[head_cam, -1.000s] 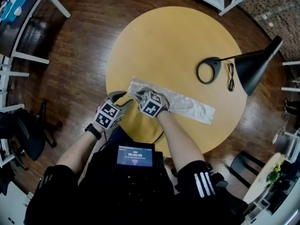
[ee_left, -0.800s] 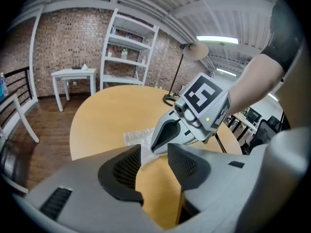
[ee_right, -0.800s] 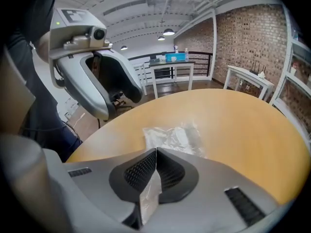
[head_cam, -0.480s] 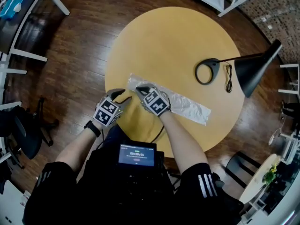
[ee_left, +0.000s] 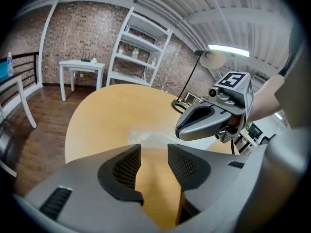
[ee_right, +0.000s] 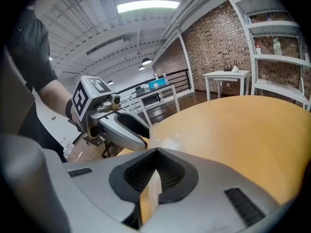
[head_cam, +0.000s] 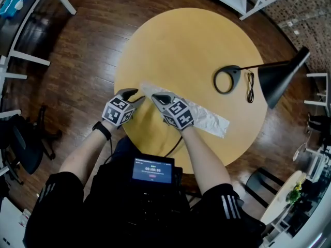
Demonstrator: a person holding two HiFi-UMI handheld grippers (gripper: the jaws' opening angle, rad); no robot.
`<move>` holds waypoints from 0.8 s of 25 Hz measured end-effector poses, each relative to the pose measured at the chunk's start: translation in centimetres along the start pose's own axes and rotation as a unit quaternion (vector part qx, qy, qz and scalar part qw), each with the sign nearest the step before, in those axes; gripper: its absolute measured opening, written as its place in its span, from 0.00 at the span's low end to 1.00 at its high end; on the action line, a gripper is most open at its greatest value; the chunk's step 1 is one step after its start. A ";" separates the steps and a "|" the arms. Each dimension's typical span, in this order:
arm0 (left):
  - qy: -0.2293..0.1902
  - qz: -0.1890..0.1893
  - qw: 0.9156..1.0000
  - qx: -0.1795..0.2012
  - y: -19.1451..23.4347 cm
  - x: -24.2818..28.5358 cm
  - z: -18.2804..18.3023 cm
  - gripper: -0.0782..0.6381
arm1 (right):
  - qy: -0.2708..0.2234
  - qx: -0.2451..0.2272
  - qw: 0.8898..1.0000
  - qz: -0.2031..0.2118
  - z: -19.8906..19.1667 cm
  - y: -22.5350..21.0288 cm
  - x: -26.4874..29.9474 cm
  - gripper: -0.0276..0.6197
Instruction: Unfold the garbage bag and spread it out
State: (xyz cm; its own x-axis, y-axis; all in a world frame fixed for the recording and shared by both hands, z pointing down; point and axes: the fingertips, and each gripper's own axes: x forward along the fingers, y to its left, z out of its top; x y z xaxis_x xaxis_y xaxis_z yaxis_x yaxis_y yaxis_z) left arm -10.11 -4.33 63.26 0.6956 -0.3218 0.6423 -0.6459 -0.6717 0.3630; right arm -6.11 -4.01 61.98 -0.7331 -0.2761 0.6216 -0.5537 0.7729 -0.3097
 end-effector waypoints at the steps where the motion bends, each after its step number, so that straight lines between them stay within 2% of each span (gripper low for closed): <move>1: -0.002 -0.009 1.000 -0.013 -0.2 0.2 0.1 0.34 | -0.005 0.003 1.000 0.002 0.1 0.2 -0.1 0.05; 3: -0.008 -0.025 0.999 -0.034 -0.7 0.6 0.4 0.33 | -0.011 0.006 1.000 0.007 0.2 0.5 -0.2 0.05; 4: -0.012 -0.032 0.999 -0.040 -0.9 0.6 0.5 0.28 | -0.013 0.006 1.000 0.008 0.2 0.6 -0.3 0.05; 6: -0.018 -0.039 0.998 -0.040 -1.4 0.7 0.8 0.16 | -0.016 0.009 1.000 0.006 0.2 0.5 -0.4 0.05; 9: -0.016 -0.041 0.999 -0.028 -1.7 0.7 0.4 0.11 | -0.022 0.014 1.000 -0.003 0.4 0.2 -0.7 0.05; 15: -0.024 -0.045 0.999 -0.020 -2.3 0.4 0.2 0.11 | -0.022 0.009 0.999 -0.023 0.4 -0.5 -1.2 0.05; 20: -0.029 -0.037 0.999 0.006 -2.6 0.0 0.4 0.11 | -0.026 0.016 0.999 -0.032 0.1 -0.7 -1.7 0.07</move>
State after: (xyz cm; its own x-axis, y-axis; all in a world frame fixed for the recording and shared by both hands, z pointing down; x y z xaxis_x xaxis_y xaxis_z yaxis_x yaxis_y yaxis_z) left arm -8.31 -2.86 62.06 0.7587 -0.3090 0.5735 -0.5882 -0.7033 0.3992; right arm -4.49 -4.18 61.08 -0.7151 -0.3543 0.6026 -0.6118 0.7342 -0.2943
